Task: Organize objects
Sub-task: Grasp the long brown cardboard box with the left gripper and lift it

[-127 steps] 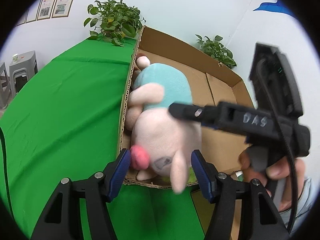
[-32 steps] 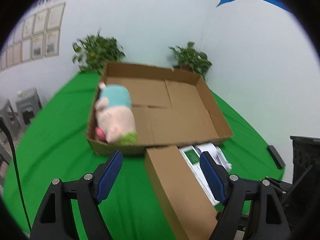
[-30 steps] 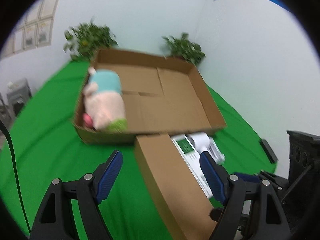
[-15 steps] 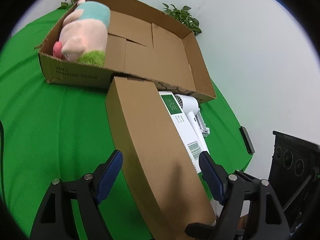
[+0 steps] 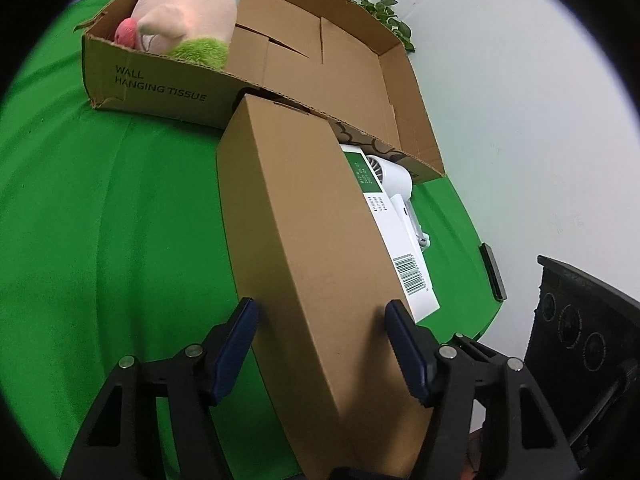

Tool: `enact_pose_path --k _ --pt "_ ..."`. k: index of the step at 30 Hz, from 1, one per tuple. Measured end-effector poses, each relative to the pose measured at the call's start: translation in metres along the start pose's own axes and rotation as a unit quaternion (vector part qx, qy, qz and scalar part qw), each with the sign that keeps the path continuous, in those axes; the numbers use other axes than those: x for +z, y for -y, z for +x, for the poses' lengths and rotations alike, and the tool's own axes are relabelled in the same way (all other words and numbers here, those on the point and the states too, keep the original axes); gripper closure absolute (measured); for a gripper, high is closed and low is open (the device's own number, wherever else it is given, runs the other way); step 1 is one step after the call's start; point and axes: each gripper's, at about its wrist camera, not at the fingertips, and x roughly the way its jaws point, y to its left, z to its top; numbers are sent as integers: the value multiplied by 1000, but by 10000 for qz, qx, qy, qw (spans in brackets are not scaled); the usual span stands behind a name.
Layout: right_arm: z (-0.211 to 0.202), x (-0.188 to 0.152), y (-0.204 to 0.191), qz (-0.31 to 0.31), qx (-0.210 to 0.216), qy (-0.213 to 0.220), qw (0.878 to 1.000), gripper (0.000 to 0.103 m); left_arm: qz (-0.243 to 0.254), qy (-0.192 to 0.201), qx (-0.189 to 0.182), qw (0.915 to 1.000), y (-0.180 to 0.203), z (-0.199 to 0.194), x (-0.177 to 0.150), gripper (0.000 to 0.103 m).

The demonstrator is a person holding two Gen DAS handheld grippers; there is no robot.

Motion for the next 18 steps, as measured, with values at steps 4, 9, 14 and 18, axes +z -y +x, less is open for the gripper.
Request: enact_pose_path --k 4,9,14,18 --pt "7 1 -6 -132 -251 -97 9996 0 -99 36 -134 9999 -6 -1 -1 37" --pt "6 -3 -6 -177 -352 -48 9992 1 -149 46 -211 9997 -8 0 -7 37" --pt "-5 -8 -7 -186 -384 102 9990 3 -48 -27 -202 9998 -3 -5 -11 37" --pt "-14 -11 -8 -261 -366 106 9989 4 -8 6 -97 10000 3 -10 -18 37"
